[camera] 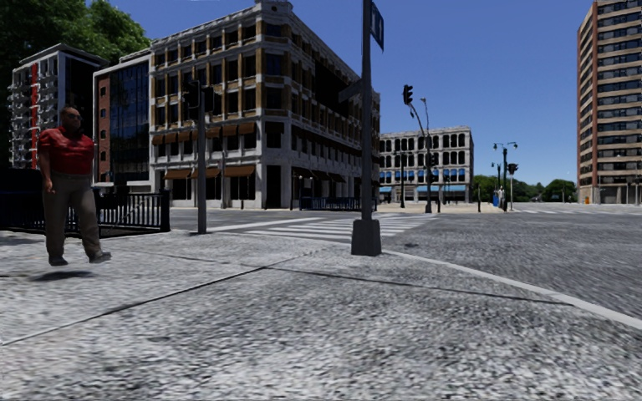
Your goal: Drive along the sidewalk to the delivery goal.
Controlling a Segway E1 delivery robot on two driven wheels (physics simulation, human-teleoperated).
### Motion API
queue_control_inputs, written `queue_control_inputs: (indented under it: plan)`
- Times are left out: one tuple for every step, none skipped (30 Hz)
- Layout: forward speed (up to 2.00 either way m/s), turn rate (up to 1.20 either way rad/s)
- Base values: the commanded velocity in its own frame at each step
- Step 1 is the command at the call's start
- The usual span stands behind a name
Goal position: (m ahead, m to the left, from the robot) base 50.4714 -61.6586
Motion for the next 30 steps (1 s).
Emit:
queue_control_inputs:
  plan:
    - [2.00,0.62]
    - [2.00,0.62]
    - [2.00,0.52]
    - [2.00,0.29]
    - [2.00,0.09]
    - [2.00,0.09]
    - [2.00,0.00]
    - [2.00,0.00]
    - [2.00,0.00]
    - [2.00,0.00]
    - [2.00,0.00]
    - [2.00,0.00]
    - [2.00,0.00]
    - [2.00,-0.39]
    - [2.00,-0.67]
    - [2.00,-0.67]
    - [2.00,-0.94]
    - [2.00,-1.20]
    - [2.00,-1.20]
    - [2.00,-1.20]
    - [2.00,-1.20]
    - [2.00,-0.73]
    - [2.00,-0.14]
    - [2.00,-0.04]
    - [2.00,-0.01]
    - [2.00,-0.01]
    - [2.00,0.00]
    - [2.00,0.00]
    - [2.00,0.00]
    - [2.00,0.00]
